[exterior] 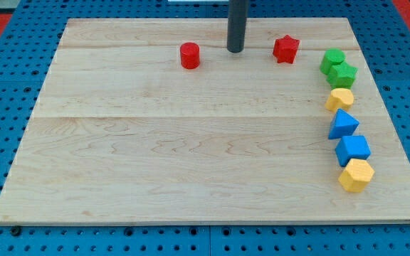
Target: Move the red circle to the top right corner
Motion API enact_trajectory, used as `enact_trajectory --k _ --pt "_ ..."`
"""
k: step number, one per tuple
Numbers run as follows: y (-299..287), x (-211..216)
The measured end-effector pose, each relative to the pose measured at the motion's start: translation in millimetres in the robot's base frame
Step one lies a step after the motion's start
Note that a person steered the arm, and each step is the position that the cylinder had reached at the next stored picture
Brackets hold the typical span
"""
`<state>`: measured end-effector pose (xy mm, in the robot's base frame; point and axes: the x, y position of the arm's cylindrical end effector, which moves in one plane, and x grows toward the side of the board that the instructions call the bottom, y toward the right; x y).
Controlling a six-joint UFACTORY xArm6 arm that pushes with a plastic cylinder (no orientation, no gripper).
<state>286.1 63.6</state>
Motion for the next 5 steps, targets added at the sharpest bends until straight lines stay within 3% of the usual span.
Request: enact_trajectory --k 4,5 --pt "142 -11" --pt "96 -13"
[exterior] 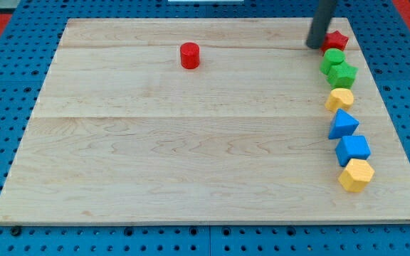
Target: Move the red circle to the top right corner
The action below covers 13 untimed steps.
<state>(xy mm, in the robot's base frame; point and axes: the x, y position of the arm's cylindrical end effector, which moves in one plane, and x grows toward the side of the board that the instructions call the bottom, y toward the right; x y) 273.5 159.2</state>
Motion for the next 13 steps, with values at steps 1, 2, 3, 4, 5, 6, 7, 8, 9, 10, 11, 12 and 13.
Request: enact_trajectory --k 1,2,3,4,5,6,7,8,9,10,11,12,13 --pt "-120 -10" --pt "-236 -25" --pt "-236 47" --pt "-186 49" --pt "-199 -10" --pt "-235 -18" --pt "-239 -23" --pt "-185 -50" --pt "-142 -50" --pt "-55 -60" --pt "10 -56" --pt "13 -56" --pt "-18 -39"
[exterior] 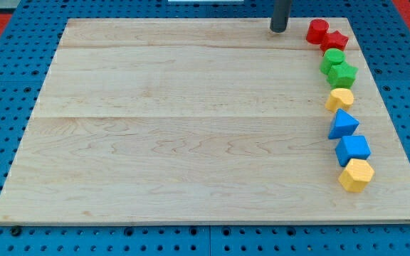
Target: Move the red circle to the top right corner
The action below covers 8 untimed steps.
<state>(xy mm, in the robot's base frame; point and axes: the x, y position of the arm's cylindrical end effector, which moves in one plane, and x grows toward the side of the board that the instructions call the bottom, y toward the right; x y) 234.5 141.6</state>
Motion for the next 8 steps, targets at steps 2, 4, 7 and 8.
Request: enact_trajectory --k 2,4,7,8 --pt "41 -12" --pt "58 -37" --pt "89 -44" --pt "150 -43"
